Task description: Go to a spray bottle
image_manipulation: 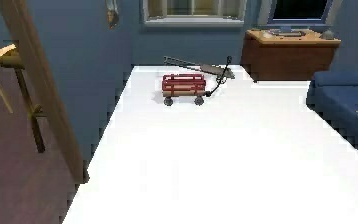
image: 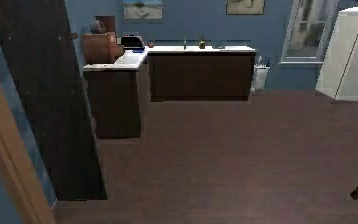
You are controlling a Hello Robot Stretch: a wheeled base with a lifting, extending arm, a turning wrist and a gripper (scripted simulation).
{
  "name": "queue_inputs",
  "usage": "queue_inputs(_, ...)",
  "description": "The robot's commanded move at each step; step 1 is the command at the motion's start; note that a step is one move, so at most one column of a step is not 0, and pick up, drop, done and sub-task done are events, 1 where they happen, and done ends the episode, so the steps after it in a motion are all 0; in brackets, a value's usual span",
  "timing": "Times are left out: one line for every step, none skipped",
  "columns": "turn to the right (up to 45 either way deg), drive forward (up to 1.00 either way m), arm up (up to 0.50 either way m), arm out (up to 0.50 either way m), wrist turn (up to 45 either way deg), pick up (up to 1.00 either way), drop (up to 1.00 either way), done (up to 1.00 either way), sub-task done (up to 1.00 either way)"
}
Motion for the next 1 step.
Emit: queue_inputs(0.0, 1.0, 0.0, 0.0, 0.0, 0.0, 0.0, 0.0, 0.0)
